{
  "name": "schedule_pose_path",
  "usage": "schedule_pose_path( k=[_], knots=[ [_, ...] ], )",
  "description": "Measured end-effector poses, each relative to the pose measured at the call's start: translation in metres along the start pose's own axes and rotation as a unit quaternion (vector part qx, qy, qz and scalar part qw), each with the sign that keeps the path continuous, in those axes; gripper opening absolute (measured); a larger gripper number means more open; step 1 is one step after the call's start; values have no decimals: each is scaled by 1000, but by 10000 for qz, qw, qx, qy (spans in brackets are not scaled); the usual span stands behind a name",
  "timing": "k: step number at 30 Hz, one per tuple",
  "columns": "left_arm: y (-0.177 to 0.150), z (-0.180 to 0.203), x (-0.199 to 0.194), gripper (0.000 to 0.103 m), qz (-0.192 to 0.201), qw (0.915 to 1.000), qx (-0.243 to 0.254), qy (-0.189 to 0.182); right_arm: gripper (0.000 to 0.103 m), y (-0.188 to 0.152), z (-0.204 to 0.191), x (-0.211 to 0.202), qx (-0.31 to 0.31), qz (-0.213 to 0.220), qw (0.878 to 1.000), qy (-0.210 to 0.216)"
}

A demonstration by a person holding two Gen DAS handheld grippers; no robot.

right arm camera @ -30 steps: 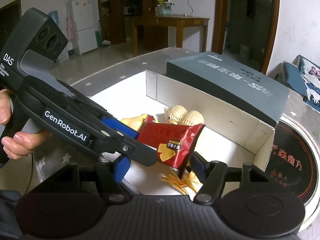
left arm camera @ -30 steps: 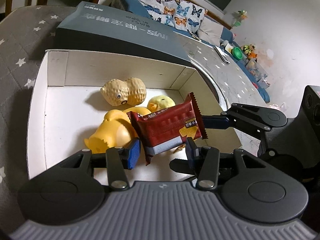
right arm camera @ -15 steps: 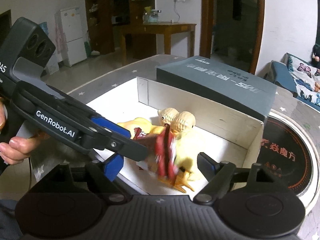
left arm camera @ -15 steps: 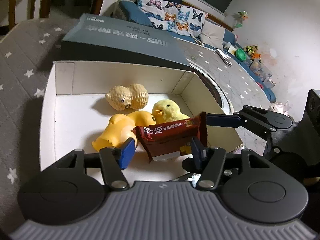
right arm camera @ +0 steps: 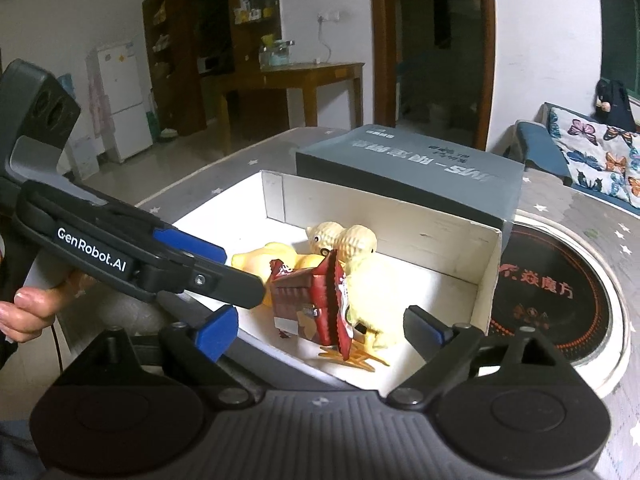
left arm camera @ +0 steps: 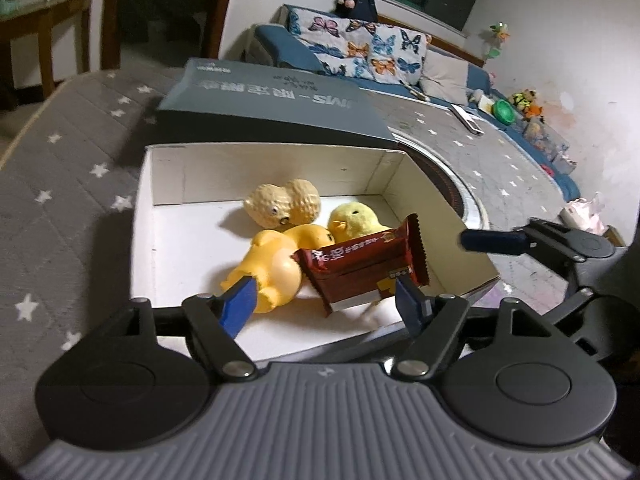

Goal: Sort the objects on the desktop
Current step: 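Open the left gripper to release the packet and withdraw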

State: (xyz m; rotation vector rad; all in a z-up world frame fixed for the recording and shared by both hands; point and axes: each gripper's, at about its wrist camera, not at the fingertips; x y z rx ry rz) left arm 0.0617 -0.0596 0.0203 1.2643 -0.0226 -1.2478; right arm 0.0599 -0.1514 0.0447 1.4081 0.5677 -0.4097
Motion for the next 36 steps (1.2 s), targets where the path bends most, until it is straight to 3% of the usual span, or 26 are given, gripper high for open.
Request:
schedule_pose_path(
  k=[3, 6, 14, 24, 36],
  knots=[
    [-3, 5, -7, 76, 32, 9999, 69, 110, 99, -4, 2, -10, 171, 124, 9998, -69],
    [-7, 10, -14, 87, 124, 9992, 166, 335, 99, -8, 3, -19, 323, 213, 9992, -121],
    [-15, 12, -21, 96, 222, 9975, 215, 633, 103, -19, -1, -35, 543, 313, 9978, -221],
    [-14, 1, -24, 101, 175, 9963, 70, 839, 103, -26, -8, -39, 659, 282, 9968, -339],
    [22, -13, -12, 101, 75, 9951, -42, 984, 103, -9, 8, -35, 874, 349, 9948, -394]
  ],
)
Point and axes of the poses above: each gripper's, at about its wrist camera, not at the fingertips, and x roughly the way its jaws point, z to its right, y to its top, and after that the axes turned 13 degrees about -y, right-handed
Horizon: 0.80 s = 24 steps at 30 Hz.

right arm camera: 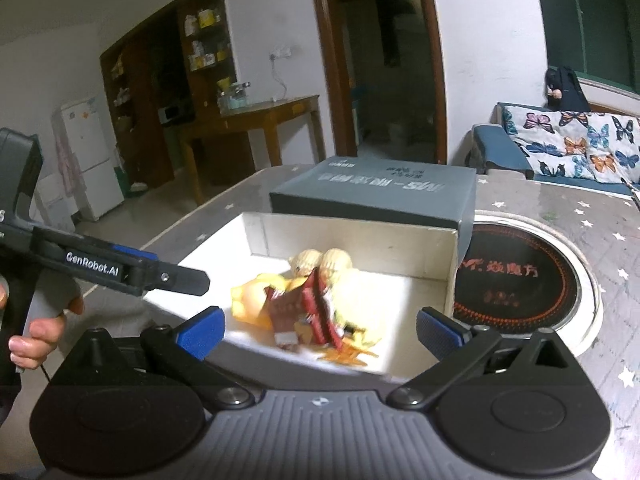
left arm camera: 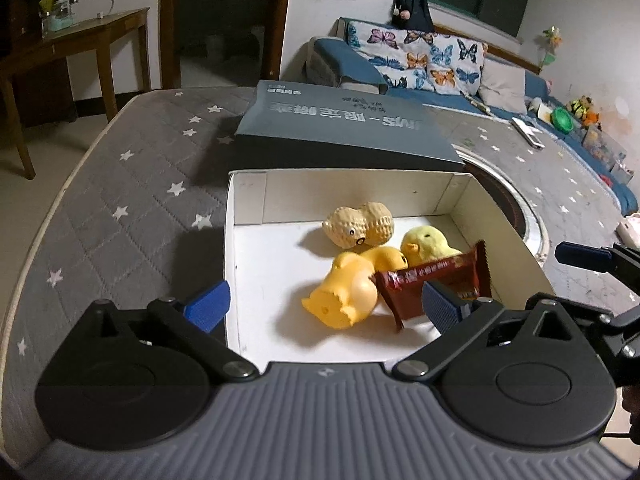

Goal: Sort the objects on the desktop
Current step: 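Open the left gripper to release the packet and withdraw, then close both grippers on opposite edges of the dark grey lid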

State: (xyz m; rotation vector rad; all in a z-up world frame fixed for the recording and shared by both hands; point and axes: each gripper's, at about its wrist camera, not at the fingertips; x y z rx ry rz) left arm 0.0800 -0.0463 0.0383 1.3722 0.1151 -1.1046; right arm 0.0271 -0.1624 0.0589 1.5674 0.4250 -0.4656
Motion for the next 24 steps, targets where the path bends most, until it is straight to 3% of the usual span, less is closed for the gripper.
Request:
schedule_pose_path(
  k=[13, 24],
  knots=[
    [69, -23, 52, 102, -181, 9996, 15, 194, 103, 44, 40, 58, 585, -284, 9977, -187],
    [140, -81, 97, 102, -105, 9979, -223, 598, 103, 111, 85, 137, 812, -502, 9952, -194]
  ],
)
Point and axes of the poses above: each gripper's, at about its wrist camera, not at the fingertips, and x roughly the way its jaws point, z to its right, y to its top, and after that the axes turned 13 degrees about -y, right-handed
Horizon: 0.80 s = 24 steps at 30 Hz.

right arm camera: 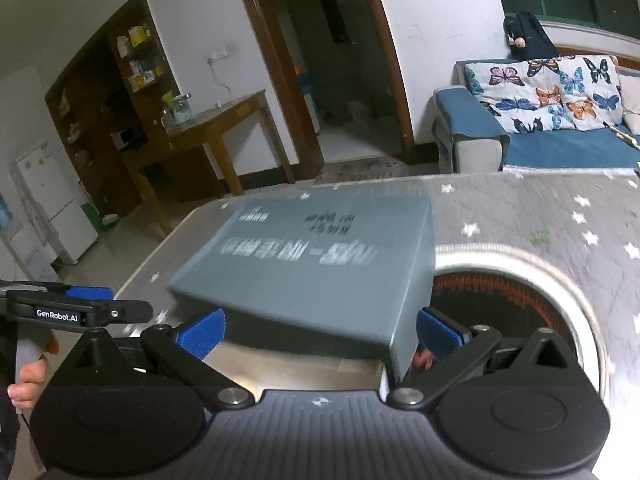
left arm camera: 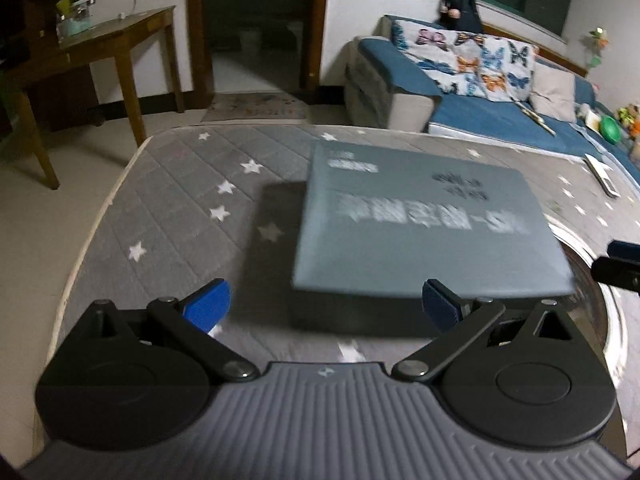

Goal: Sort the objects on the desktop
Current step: 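Close both grippers on opposite edges of the dark grey lid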

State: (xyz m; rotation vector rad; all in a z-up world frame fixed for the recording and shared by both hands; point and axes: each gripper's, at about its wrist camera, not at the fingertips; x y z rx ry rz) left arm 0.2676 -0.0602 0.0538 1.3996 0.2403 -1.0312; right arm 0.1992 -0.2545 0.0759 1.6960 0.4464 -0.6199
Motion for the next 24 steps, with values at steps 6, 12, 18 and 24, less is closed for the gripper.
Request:
schedule_pose_path(
  k=[6, 12, 18, 24],
  knots=[
    [26, -23, 37, 102, -136, 9996, -248, -86, 103, 19, 8, 52, -93, -213, 9996, -184],
    [38, -42, 69, 102, -284, 9968, -665, -335, 103, 24, 28, 94, 232, -596, 9979, -49],
    [36, -55, 88, 102, -361, 9922, -1018, -621, 103, 20, 38, 120, 399, -856, 9955, 108],
    [33, -63, 95, 102, -353, 9866, -1286, -940, 103, 18, 40, 135, 482, -945, 9941, 238]
  ],
)
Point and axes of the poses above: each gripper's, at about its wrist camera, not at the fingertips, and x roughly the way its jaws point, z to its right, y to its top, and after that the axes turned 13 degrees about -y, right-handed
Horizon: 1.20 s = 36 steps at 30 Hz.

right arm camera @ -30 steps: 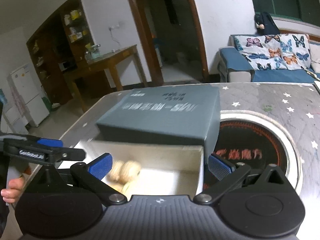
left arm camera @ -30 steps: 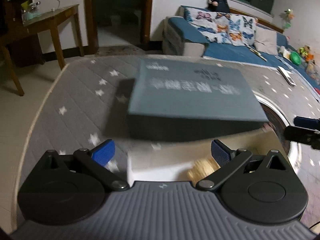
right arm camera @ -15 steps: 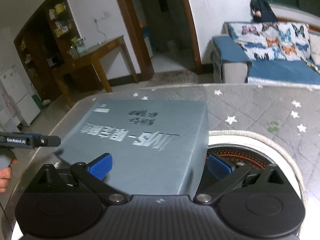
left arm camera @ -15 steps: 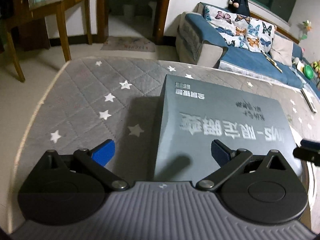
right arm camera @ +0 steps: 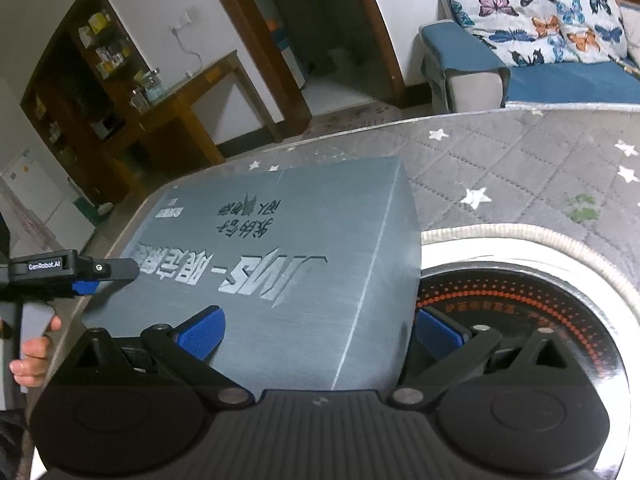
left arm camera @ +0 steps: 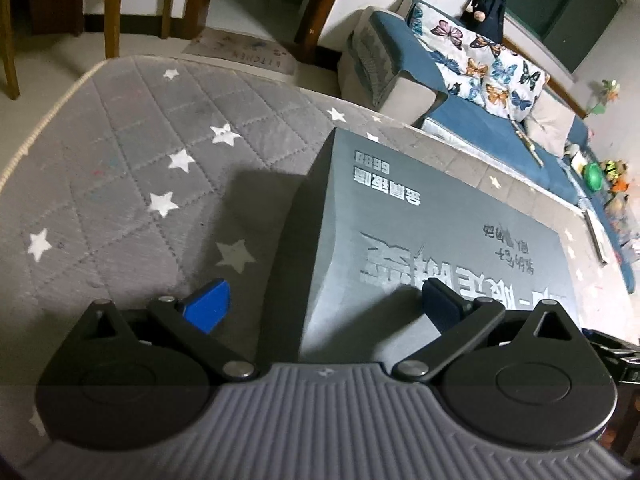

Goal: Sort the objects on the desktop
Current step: 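Close both grippers on opposite edges of the dark grey lid, then lift the grey lid with both grippers and carry it over the white box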

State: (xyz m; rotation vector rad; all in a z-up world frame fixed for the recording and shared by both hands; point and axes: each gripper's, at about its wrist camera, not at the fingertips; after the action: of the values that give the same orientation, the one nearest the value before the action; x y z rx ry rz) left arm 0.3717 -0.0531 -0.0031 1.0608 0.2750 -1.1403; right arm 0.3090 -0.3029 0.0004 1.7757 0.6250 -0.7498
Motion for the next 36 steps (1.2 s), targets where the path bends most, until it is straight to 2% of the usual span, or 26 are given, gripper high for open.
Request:
schedule_pose_path(
  k=[5, 11, 20, 28, 36],
  knots=[
    [1, -7, 6, 102, -44, 9994, -250, -239, 103, 1, 2, 5, 117, -111, 9997, 197],
    [0, -13, 15, 103, -151, 9972, -503, -526, 103, 1, 4, 7, 194, -150, 9994, 243],
    [1, -8, 17, 103, -143, 9978, -429, -480, 103, 4, -3, 9, 230, -179, 9994, 202],
    [10, 3, -2, 103, 39, 9980, -413, -485, 103, 7, -10, 3, 268, -60, 9992, 276],
    [12, 29, -37, 103, 270, 9971, -378, -596, 103, 20, -19, -30, 151, 235, 9992, 273]
  ],
)
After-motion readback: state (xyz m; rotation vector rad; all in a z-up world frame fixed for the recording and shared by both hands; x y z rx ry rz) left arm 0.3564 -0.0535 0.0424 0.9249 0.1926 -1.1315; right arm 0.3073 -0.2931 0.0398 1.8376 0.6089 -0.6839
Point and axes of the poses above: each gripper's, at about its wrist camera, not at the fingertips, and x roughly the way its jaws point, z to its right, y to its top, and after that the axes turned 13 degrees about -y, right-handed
